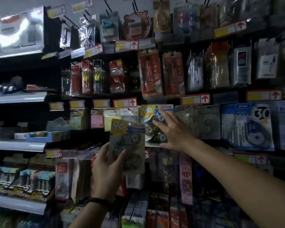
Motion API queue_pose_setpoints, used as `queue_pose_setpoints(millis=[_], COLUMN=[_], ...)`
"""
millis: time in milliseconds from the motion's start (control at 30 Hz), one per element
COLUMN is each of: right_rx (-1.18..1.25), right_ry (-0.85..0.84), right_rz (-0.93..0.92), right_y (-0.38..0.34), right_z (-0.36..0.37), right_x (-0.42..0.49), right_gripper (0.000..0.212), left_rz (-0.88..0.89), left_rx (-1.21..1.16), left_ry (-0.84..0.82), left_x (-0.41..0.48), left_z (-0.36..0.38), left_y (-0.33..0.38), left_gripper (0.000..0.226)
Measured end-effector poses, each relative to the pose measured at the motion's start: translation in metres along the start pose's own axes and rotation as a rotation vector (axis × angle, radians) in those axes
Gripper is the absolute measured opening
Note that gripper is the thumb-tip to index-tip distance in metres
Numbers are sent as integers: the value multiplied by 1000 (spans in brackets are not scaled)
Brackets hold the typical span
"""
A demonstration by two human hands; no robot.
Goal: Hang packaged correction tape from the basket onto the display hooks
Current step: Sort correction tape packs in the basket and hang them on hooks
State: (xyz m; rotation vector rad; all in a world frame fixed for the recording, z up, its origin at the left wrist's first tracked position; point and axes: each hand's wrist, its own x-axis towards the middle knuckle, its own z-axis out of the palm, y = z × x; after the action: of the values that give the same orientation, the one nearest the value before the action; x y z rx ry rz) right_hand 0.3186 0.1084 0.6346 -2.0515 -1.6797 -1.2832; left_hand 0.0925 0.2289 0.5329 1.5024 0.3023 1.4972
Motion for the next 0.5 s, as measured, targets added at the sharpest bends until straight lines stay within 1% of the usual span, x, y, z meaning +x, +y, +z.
queue_pose_setpoints(millis=[167,333,500], right_rx=[-36,-72,-108], right_ry=[-33,-154,-235], right_rz=[34,68,108], right_y=[7,8,8], right_z=[8,9,15], right_x=[12,23,34], right_gripper=[104,103,94], left_rz=[8,-5,-66], left_rx=[-11,-39,-102], left_ry=[7,-9,-56], left_x=[5,10,19], left_z=[4,6,10], left_y=[-7,-12,-19], left_gripper=[32,31,27])
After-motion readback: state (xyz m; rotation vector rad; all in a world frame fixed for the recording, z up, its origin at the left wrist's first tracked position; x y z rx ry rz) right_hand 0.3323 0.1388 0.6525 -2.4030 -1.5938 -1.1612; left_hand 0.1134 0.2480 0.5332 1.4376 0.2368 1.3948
